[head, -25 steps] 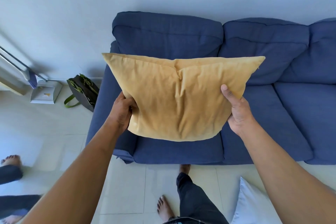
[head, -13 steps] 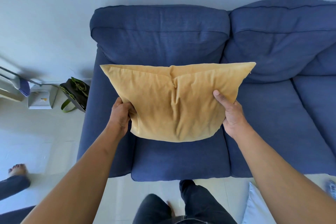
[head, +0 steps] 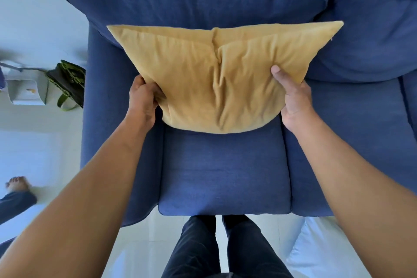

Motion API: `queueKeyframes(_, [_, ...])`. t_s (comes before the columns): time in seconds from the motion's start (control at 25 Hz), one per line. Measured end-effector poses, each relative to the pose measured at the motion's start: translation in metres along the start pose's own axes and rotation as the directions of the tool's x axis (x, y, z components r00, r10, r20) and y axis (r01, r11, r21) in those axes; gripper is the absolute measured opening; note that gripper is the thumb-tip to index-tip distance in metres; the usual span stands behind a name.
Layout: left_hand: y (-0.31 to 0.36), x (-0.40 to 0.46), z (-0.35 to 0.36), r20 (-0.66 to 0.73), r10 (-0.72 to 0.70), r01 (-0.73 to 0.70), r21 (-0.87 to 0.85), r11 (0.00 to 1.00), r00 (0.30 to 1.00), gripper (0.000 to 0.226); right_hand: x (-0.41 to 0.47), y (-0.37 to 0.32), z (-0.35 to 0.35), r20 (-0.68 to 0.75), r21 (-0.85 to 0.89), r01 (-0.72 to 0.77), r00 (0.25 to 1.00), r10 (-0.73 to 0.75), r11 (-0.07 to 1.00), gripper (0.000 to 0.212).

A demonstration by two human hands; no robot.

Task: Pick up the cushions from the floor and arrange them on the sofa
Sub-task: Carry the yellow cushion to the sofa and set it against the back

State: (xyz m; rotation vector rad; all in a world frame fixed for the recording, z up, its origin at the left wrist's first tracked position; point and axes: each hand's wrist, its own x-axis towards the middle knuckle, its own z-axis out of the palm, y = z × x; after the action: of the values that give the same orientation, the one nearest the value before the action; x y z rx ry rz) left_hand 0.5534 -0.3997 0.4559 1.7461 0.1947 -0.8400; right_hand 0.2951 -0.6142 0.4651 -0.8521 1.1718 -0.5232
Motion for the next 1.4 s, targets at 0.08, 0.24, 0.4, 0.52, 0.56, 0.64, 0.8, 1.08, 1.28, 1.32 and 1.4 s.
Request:
queueKeyframes(0.08, [-0.006, 0.025, 0.004, 0.011, -0.076, 0.075, 0.06, 0.995, 0.997, 0.057, 0.024, 0.013, 0.01, -0.019, -0.087, -0.056, 0.998, 0.055, 0.995, 0.038])
queueKeyframes(0.24, [-0.006, 0.047, 0.008, 0.05, -0.158, 0.149, 0.147, 0.978, 0.986, 0.071, 0.05, 0.023, 0.022, -0.057, -0.207, -0.162, 0.987, 0.153, 0.965, 0.036])
queueKeyframes(0.4, [0.014, 0.048, 0.007, 0.088, -0.128, 0.119, 0.096, 0.988, 0.988, 0.029, 0.056, 0.002, 0.019, -0.07, -0.236, -0.136, 0.99, 0.123, 0.962, 0.041])
queueKeyframes(0.52, [0.045, 0.061, 0.003, 0.043, -0.047, 0.053, -0.132, 0.99, 0.998, 0.009, 0.061, -0.023, 0.025, -0.112, -0.167, -0.029, 0.994, 0.011, 0.986, 0.045])
queueKeyframes(0.56, [0.056, 0.066, 0.005, 0.029, -0.026, 0.03, -0.143, 0.989, 0.999, 0.012, 0.065, -0.03, 0.03, -0.132, -0.157, 0.0, 0.991, -0.021, 0.988, 0.04])
queueKeyframes(0.64, [0.073, 0.076, 0.007, 0.022, 0.021, -0.021, 0.011, 1.0, 1.0, 0.017, 0.07, -0.043, 0.039, -0.177, -0.219, 0.036, 0.981, -0.076, 0.975, 0.034])
queueKeyframes(0.8, [0.086, 0.086, -0.009, -0.059, 0.208, -0.201, 0.107, 0.974, 0.976, 0.008, 0.074, -0.054, 0.036, -0.243, -0.26, 0.143, 0.947, -0.208, 0.955, 0.012])
queueKeyframes(1.08, [0.061, 0.083, -0.027, -0.164, 0.185, -0.158, 0.164, 0.974, 0.969, 0.019, 0.07, -0.036, 0.023, -0.256, -0.355, 0.074, 0.951, -0.173, 0.932, 0.014])
queueKeyframes(1.28, [0.072, 0.069, -0.019, -0.223, 0.178, -0.11, 0.287, 0.952, 0.958, 0.023, 0.065, -0.051, 0.024, -0.275, -0.38, 0.02, 0.952, -0.133, 0.925, 0.018])
queueKeyframes(1.32, [0.073, 0.062, -0.02, -0.234, 0.22, -0.126, 0.359, 0.925, 0.947, 0.025, 0.061, -0.053, 0.022, -0.274, -0.384, 0.021, 0.952, -0.135, 0.923, 0.023])
queueKeyframes(1.4, [0.074, 0.045, -0.025, -0.257, 0.309, -0.152, 0.492, 0.857, 0.916, 0.029, 0.051, -0.053, 0.018, -0.286, -0.423, 0.035, 0.943, -0.17, 0.906, 0.035])
